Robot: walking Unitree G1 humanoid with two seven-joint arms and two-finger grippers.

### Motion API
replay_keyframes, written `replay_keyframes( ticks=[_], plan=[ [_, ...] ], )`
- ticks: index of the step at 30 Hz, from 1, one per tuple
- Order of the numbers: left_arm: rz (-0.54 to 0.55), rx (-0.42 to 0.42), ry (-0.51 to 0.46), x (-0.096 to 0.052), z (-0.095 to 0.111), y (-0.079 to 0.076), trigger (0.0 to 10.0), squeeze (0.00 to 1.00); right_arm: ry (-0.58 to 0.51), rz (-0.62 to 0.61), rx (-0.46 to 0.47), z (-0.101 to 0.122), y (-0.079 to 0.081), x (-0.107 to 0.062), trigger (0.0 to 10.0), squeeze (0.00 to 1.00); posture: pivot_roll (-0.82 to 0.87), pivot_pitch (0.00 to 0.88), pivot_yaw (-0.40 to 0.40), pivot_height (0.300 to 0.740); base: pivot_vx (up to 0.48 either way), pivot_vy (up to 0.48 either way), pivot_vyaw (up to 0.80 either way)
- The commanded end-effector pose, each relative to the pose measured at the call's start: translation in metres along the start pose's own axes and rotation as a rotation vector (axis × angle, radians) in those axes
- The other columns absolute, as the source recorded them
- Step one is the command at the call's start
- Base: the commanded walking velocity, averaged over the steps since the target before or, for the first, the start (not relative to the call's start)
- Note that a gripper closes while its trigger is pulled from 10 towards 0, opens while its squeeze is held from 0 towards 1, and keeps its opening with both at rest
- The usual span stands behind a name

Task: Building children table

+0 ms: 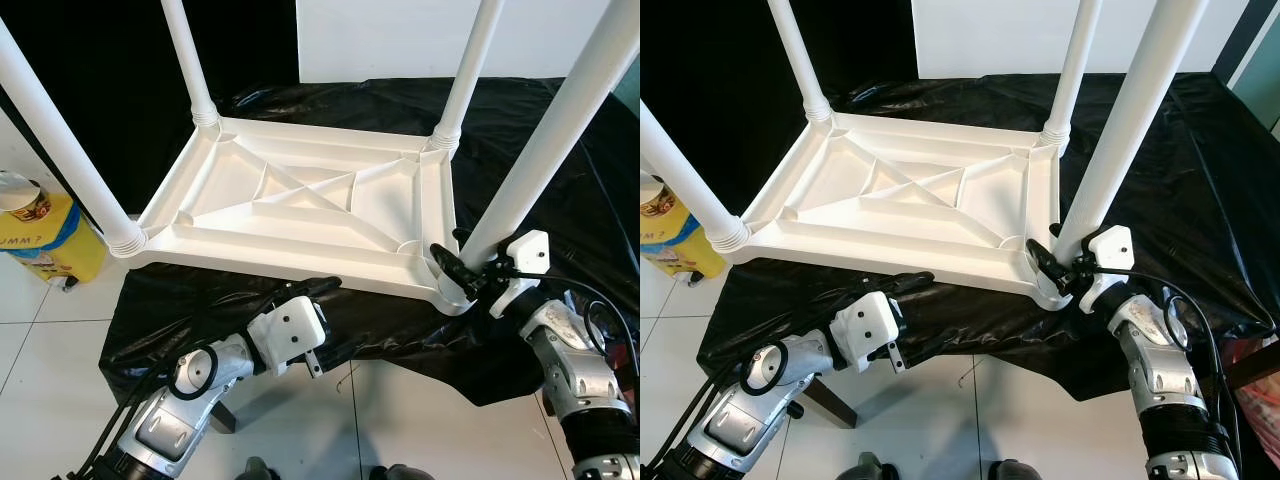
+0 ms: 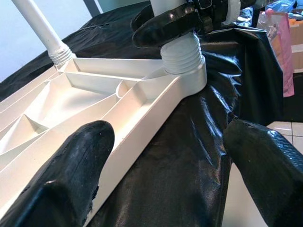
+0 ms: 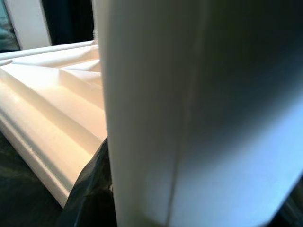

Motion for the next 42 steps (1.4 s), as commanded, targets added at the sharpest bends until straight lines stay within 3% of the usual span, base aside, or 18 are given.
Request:
replay_keyframes(
  ticks=[1, 23, 30, 34, 42],
  plan=[
    [-0.019, 0.009, 0.003, -0.002, -0.002, -0.001, 10.0, 0.0, 0.086, -0.043, 0.062, -0.024, -0.001, -0.01, 10.0, 0.0, -0.02, 0.096, 0.001, 0.74, 0.0, 0.0, 0.0],
    [-0.032, 0.012, -0.001, -0.001, -0.002, -0.005, 10.0, 0.0, 0.122, -0.142, 0.104, -0.037, 0.004, -0.014, 10.0, 0.0, -0.02, 0.085, -0.006, 0.74, 0.0, 0.0, 0.0],
    [-0.028, 0.011, 0.001, -0.001, -0.002, -0.006, 10.0, 0.0, 0.143, -0.276, 0.098, -0.043, -0.002, -0.017, 10.0, 0.0, -0.02, 0.081, -0.014, 0.74, 0.0, 0.0, 0.0],
    [-0.03, 0.01, 0.0, 0.0, -0.002, -0.008, 10.0, 0.0, 0.145, -0.426, 0.091, -0.044, -0.01, -0.022, 10.0, 0.0, -0.03, 0.073, -0.024, 0.74, 0.0, 0.0, 0.0],
    [-0.035, 0.011, -0.014, 0.003, -0.002, -0.009, 10.0, 0.0, 0.106, -0.633, 0.104, -0.042, -0.004, -0.029, 10.0, 0.0, -0.05, 0.063, -0.027, 0.74, 0.0, 0.0, 0.0]
  ],
)
Point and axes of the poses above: a point about 5 cm out from each wrist's last joint towards the gripper, its own x axis pointing out of the wrist towards the gripper, its own z axis along the axis of the wrist's last joint, y = z × x, the point moved 5 cm from there along x, pointing out of the wrist towards the gripper, and after that the axes turned 7 degrees about x, right-handed, at the moved point
